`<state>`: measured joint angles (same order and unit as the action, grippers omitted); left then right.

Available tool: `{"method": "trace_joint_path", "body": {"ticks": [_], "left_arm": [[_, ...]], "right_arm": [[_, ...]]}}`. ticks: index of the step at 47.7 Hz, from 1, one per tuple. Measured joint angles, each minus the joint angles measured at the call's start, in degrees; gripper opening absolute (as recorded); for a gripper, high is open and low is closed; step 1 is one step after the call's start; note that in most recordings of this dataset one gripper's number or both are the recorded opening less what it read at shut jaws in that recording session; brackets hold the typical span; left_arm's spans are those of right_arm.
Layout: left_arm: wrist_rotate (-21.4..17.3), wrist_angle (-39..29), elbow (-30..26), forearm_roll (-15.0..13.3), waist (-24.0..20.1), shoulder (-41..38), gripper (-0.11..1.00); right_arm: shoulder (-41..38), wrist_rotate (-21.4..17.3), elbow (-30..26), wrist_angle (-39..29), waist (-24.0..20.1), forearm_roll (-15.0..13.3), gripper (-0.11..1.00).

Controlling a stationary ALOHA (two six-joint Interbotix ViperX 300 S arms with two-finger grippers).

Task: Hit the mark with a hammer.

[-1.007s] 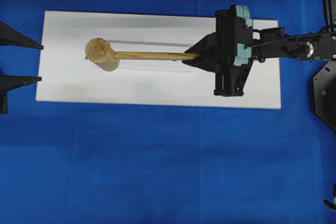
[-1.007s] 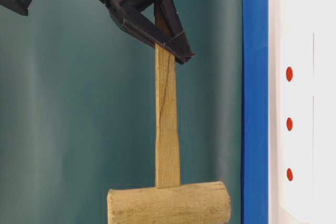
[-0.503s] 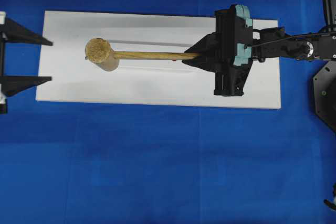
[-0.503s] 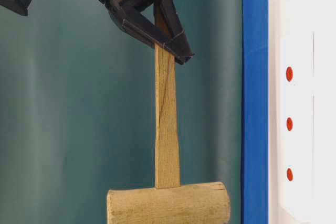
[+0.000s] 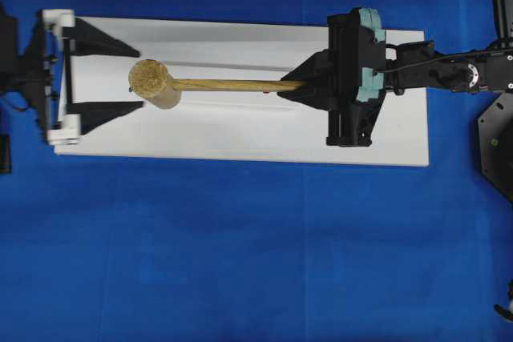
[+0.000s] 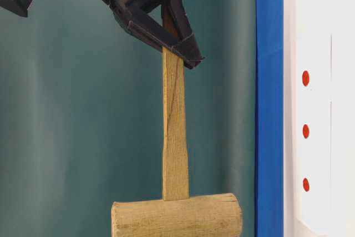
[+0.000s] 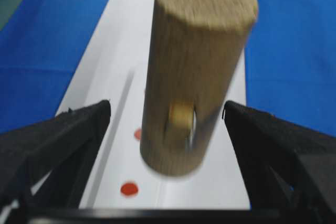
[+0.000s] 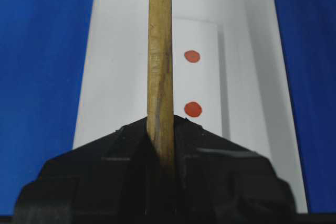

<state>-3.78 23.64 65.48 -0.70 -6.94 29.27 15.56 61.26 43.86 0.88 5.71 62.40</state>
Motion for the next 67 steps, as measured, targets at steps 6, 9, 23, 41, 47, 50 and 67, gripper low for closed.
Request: {"method": "trace_joint_path", "body": {"ticks": [6,9,23,41,47,50,67], "left_arm": [[0.0,0.1,-3.3,0.0,0.1,-5.0,0.94],[0.0,0.1,-4.7,0.0,0.3,-6.8,0.94],[-0.6,0.2,-7.3,0.0,0.4,-9.3,0.93],[-1.2,-0.1,-7.3,0.3,1.8,-9.3,0.45],[-1.7,-0.1,-7.3,0.1,2.2,-9.2,0.45],[-1.8,-0.1,-7.3,0.1,2.4,-9.3,0.45],[-1.4,-0.3,-7.3,0.1,2.5,-9.3,0.45]], "right_arm": [[0.0,0.0,0.0,0.1,0.1,0.0,0.02],[0.0,0.0,0.1,0.0,0.1,0.0,0.02],[0.2,0.0,0.0,0.0,0.1,0.0,0.02],[0.2,-0.1,0.1,0.0,-0.2,-0.1,0.02],[0.2,-0.1,0.0,-0.5,-0.2,-0.1,0.02],[0.2,0.0,0.1,-0.9,-0.2,-0.2,0.02],[0.2,-0.1,0.0,-1.1,-0.1,-0.2,0.02]]}}
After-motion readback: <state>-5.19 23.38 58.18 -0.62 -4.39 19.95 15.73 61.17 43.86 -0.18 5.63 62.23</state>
